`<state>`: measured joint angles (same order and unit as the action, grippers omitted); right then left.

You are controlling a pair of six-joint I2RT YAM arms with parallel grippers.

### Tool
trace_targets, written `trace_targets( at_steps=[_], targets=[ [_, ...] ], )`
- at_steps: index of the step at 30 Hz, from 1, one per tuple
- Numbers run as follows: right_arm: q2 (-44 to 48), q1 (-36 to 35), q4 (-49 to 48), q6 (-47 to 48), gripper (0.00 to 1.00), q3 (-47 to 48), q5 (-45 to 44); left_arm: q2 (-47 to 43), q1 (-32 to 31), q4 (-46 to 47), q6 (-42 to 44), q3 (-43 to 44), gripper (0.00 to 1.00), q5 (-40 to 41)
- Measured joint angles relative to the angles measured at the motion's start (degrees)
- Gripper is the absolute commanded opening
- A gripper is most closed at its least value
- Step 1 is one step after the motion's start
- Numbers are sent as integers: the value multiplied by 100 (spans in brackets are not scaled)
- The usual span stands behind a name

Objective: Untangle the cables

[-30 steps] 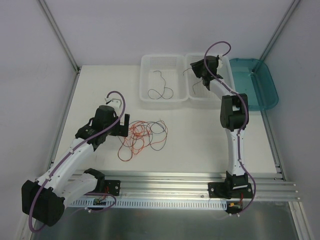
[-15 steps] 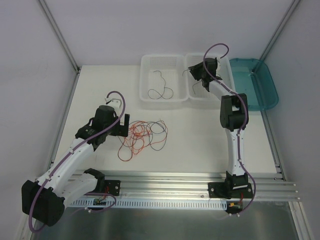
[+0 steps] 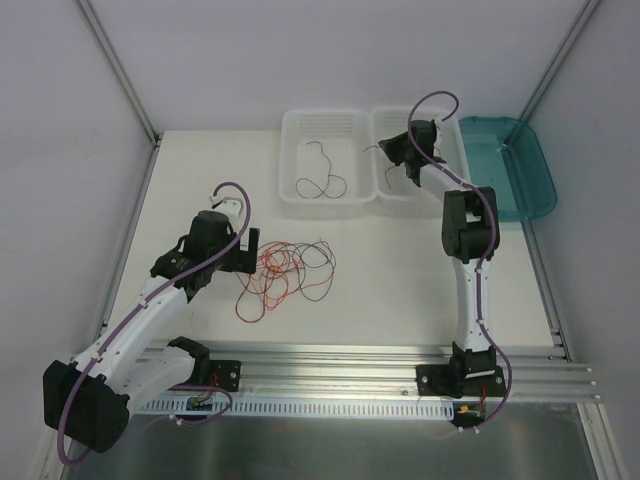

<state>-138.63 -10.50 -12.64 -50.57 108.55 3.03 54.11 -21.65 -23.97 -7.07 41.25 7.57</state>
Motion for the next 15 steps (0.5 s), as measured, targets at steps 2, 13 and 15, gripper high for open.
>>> trace_targets(
  at_steps=[2, 13, 15],
  targets=[
    [105, 37, -31, 0, 1, -133, 52, -2, 0, 0, 0, 0, 99, 0],
    [949, 354, -382, 68, 1, -286, 667, -22, 0, 0, 0, 0, 99, 2],
    [1158, 407, -361, 223, 1, -369, 693, -22, 0, 0, 0, 0, 99, 2]
  ],
)
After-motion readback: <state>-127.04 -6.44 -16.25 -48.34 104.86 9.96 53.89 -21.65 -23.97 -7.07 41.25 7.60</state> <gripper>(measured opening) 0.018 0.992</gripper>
